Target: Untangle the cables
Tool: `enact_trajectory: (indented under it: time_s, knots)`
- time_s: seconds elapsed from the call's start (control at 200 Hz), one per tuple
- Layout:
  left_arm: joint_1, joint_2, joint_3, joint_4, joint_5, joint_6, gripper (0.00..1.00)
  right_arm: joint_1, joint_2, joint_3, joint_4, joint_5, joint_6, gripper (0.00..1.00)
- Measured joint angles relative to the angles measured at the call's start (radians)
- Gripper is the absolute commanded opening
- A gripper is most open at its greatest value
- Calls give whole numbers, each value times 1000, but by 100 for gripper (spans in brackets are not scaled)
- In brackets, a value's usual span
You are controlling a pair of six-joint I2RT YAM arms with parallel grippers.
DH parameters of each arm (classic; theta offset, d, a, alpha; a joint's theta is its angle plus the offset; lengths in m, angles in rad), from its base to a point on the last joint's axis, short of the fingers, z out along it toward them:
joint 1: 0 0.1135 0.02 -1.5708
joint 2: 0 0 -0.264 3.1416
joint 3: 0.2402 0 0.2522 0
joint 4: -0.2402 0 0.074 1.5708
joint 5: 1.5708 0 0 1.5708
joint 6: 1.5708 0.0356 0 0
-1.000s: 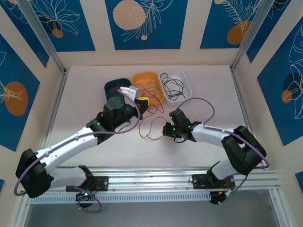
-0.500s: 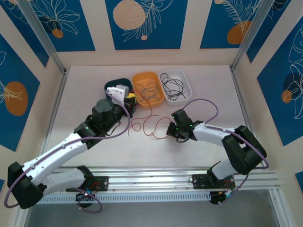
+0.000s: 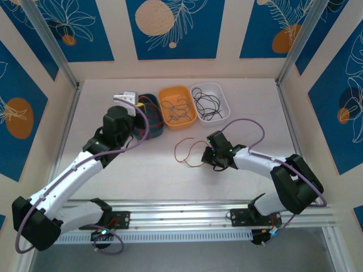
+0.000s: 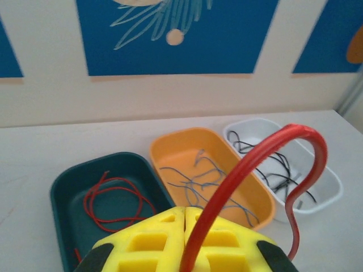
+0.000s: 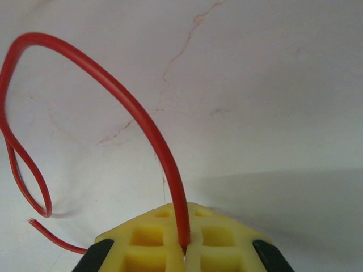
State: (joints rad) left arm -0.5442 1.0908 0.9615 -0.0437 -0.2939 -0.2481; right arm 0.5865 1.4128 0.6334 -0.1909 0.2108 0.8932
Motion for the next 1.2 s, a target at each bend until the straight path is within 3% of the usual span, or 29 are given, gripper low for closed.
enact_trajectory:
  time_s: [0.21, 0.48, 0.755, 1.2]
  knots:
    - [118, 79, 40, 3, 42, -24, 0, -1, -8, 0, -17, 0, 0, 0]
    - [189, 189, 130, 11, 98, -42, 0, -5, -9, 3, -31, 0, 0, 0]
    - [240, 314, 217, 35, 146, -72, 0, -5, -9, 8, -31, 0, 2, 0]
    - [251, 421, 233, 13, 174, -120, 0, -5, 5, 16, -31, -1, 7, 0]
